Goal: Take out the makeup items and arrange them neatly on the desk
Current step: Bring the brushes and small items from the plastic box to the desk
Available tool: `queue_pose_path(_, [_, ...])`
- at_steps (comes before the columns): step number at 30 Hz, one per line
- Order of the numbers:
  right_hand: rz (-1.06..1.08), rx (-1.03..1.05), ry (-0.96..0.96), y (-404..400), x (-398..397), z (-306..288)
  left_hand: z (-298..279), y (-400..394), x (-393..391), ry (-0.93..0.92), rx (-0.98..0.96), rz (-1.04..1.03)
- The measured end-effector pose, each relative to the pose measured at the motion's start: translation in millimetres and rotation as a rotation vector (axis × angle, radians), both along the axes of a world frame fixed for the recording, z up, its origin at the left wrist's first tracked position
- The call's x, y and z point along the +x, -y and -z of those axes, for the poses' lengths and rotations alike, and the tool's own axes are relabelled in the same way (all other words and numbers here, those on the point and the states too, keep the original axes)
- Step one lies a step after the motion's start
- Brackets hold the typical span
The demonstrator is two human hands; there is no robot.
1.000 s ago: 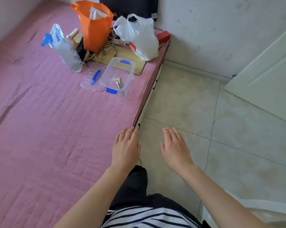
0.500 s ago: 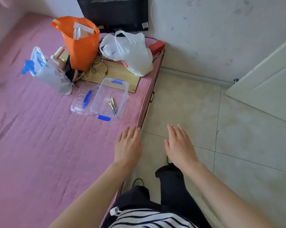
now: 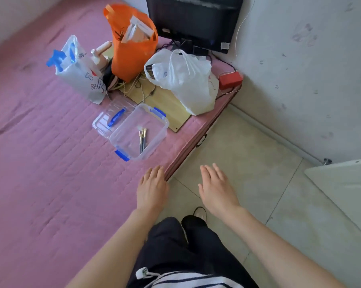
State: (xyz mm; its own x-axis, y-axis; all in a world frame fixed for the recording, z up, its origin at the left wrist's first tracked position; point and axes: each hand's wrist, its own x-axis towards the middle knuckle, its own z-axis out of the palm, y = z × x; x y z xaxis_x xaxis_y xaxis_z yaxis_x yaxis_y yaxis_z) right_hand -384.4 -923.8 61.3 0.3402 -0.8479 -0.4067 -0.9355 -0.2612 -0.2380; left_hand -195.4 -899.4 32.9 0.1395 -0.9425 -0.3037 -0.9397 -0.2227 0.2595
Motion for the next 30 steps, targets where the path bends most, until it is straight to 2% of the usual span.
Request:
queue_pose_path(11, [-0.247, 0.033, -0.041, 128, 56, 35, 27, 67, 36, -0.123, 0.034, -0.383])
queue_pose_path(17, [-0.377, 0.037, -0.074, 184, 112, 59, 54, 106, 74, -0.135, 0.066, -0.486])
queue_pose_path(22, [-0.480, 0.077, -0.087, 224, 156, 91, 92, 143, 107, -0.149, 0.117, -0.544])
queue_pose_path(30, [-0.542, 0.290, -0.069, 278, 211, 166, 171, 183, 131, -0.192, 0.201, -0.711])
